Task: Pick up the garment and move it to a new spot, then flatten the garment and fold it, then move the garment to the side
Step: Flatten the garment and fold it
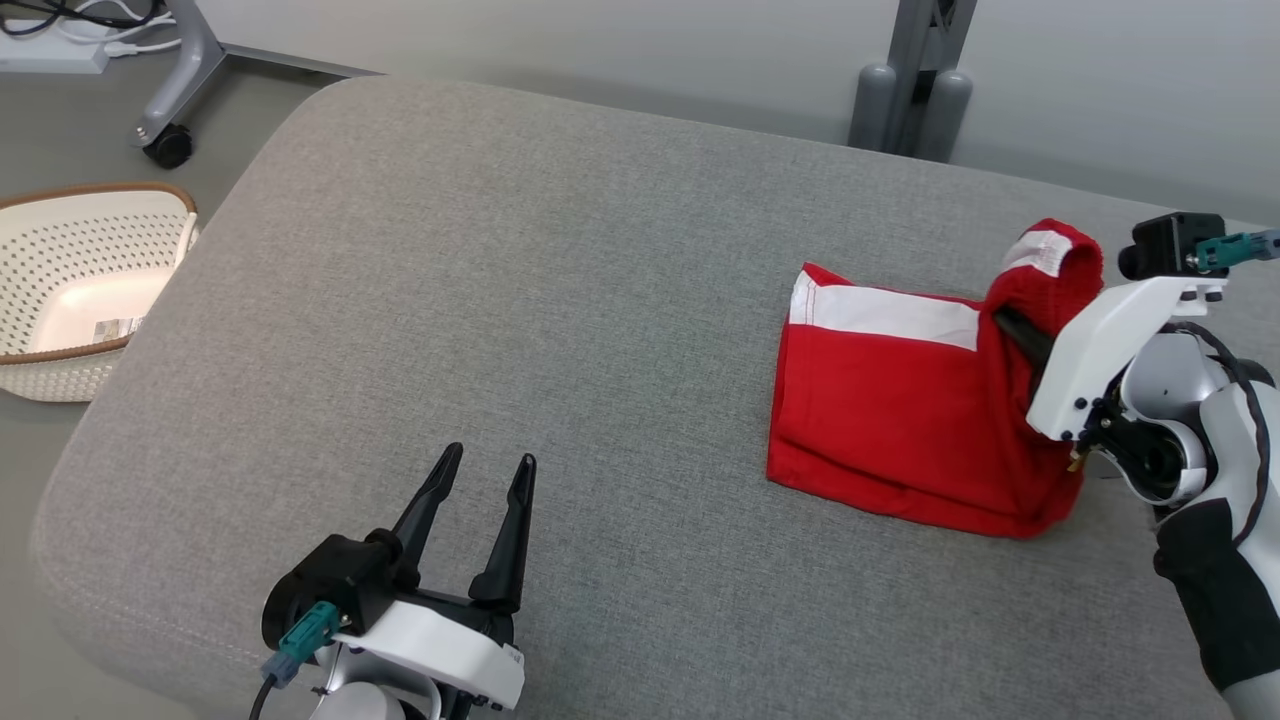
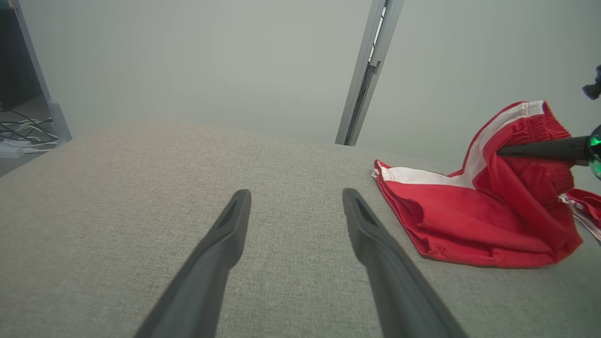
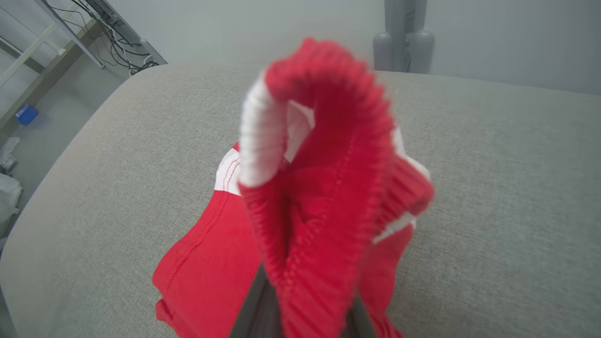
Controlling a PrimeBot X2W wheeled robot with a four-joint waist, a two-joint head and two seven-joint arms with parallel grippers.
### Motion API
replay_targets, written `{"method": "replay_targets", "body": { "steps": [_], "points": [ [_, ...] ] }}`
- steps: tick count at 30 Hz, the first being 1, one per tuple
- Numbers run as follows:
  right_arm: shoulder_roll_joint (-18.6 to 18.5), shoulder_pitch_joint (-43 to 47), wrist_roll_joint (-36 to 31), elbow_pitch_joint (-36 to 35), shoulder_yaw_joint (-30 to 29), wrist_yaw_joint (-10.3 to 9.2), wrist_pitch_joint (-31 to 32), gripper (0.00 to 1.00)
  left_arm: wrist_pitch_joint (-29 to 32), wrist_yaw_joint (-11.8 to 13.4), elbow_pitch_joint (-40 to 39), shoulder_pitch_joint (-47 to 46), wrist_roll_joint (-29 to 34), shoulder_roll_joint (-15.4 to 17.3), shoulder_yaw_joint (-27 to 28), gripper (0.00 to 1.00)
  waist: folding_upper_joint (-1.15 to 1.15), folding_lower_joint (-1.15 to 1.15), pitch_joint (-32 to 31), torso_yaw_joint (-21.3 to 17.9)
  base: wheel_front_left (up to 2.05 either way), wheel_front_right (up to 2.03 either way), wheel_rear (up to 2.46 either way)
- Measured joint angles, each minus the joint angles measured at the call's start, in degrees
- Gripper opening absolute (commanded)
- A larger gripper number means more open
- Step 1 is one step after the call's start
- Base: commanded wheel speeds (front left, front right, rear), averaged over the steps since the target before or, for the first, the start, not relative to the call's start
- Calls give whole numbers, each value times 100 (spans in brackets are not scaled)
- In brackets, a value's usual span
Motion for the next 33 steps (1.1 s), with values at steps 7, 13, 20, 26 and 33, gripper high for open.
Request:
{"method": "replay_targets", "body": {
  "steps": [7, 13, 20, 26, 33],
  "points": [
    [259, 9, 131, -138, -165, 1, 166, 0, -1, 0, 68, 13, -71, -1, -82, 100, 0, 0, 57, 173, 0, 0, 0],
    [457, 29, 120, -176, -211, 0, 236, 0, -1, 47, 152, 12, -124, 3, -124, 100, 0, 0, 135, 376, 0, 0, 0],
    [569, 41, -91, -99, -236, 0, 232, 0, -1, 102, 210, -1, -233, 0, -268, 100, 0, 0, 216, 586, 0, 0, 0],
    [580, 60, -387, 144, -394, 0, 83, 100, 0, 130, 188, -42, -560, 0, -383, 100, 0, 0, 295, 737, 0, 0, 0],
    [724, 32, -575, 261, -372, 0, -129, 100, -1, 177, 242, -74, -735, 2, -422, 100, 0, 0, 321, 814, 0, 0, 0]
  ]
}}
